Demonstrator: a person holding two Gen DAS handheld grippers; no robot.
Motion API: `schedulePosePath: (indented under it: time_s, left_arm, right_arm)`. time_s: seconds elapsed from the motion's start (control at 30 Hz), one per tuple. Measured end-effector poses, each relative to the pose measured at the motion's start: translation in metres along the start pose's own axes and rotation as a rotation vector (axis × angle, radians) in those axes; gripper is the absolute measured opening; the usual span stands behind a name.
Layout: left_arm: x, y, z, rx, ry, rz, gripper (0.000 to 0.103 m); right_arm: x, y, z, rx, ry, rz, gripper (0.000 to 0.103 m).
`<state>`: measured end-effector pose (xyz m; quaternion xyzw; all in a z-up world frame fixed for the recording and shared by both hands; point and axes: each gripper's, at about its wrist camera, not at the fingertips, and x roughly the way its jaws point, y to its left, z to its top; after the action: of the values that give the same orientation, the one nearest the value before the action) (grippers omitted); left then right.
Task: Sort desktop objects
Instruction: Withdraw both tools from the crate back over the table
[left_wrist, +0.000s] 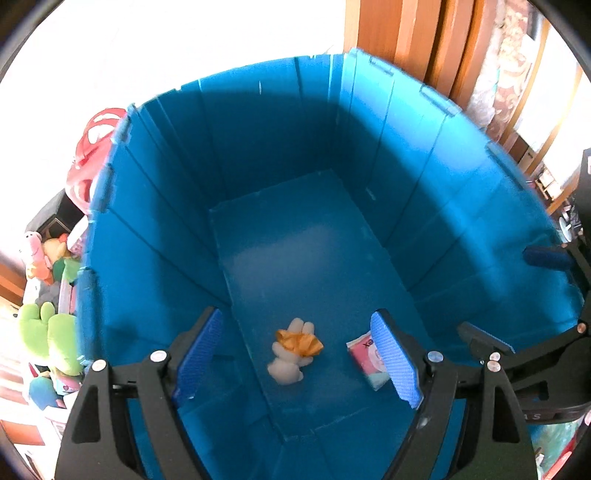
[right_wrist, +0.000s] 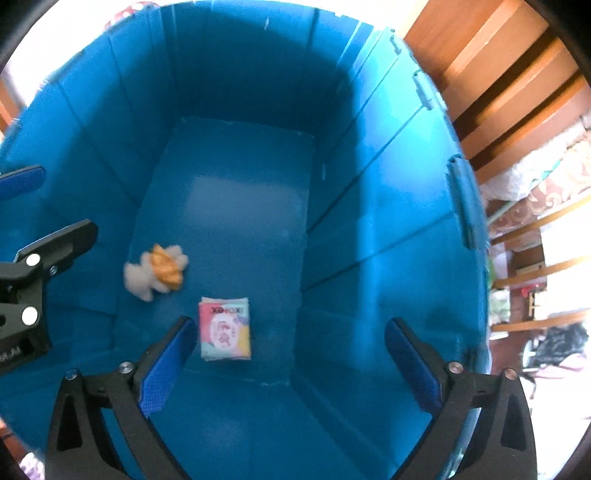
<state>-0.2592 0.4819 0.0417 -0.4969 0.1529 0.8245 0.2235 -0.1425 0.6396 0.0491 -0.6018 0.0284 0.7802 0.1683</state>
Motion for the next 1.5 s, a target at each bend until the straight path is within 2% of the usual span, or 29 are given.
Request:
schedulePosePath:
  time_s: [0.1, 0.3, 0.4, 0.43, 0.53, 0.67, 0.8, 0.93, 1.03, 1.13, 1.3, 1.4, 1.5]
  left_arm:
    - [-0.024, 0.003, -0.009, 0.001, -0.04, -0.014, 0.082]
    - [-0.084, 0.02, -0.039, -0.028, -0.175, -0.037, 0.082]
    - [-0.11, 0.037, -0.058, -0.073, -0.244, -0.05, 0.082]
    - [-0.116, 0.043, -0.065, -0.086, -0.264, -0.047, 0.082]
    - [-0.141, 0.064, -0.09, -0.122, -0.346, 0.006, 0.082]
    - [-0.169, 0.107, -0.133, -0.165, -0.427, 0.096, 0.082]
    - [-0.188, 0.157, -0.182, -0.207, -0.468, 0.211, 0.082]
    - [-0.19, 0.212, -0.239, -0.281, -0.448, 0.278, 0.082]
    - [-0.184, 0.249, -0.278, -0.347, -0.42, 0.331, 0.082]
    - [-0.172, 0.285, -0.326, -0.423, -0.376, 0.395, 0.082]
    - [-0.142, 0.317, -0.395, -0.484, -0.286, 0.439, 0.082]
    - [-0.12, 0.333, -0.424, -0.51, -0.229, 0.46, 0.082]
    - [-0.095, 0.351, -0.45, -0.562, -0.166, 0.459, 0.082]
  right_arm:
    - [-0.025, 0.001, -0.01, 0.012, -0.057, 0.022, 0.103]
    - [-0.065, 0.022, -0.026, 0.045, -0.193, 0.058, 0.103]
    - [-0.082, 0.036, -0.036, 0.038, -0.278, 0.139, 0.103]
    - [-0.089, 0.043, -0.041, 0.041, -0.314, 0.19, 0.103]
    - [-0.11, 0.057, -0.052, 0.05, -0.426, 0.312, 0.103]
    - [-0.134, 0.086, -0.064, 0.025, -0.566, 0.435, 0.103]
    - [-0.155, 0.128, -0.077, -0.041, -0.68, 0.456, 0.103]
    - [-0.169, 0.179, -0.086, -0.102, -0.774, 0.456, 0.103]
    - [-0.165, 0.225, -0.088, -0.17, -0.791, 0.436, 0.103]
    - [-0.153, 0.269, -0.088, -0.23, -0.758, 0.444, 0.103]
    - [-0.125, 0.325, -0.094, -0.28, -0.696, 0.474, 0.103]
    - [-0.108, 0.345, -0.098, -0.287, -0.666, 0.48, 0.103]
    - [-0.079, 0.368, -0.101, -0.274, -0.589, 0.457, 0.103]
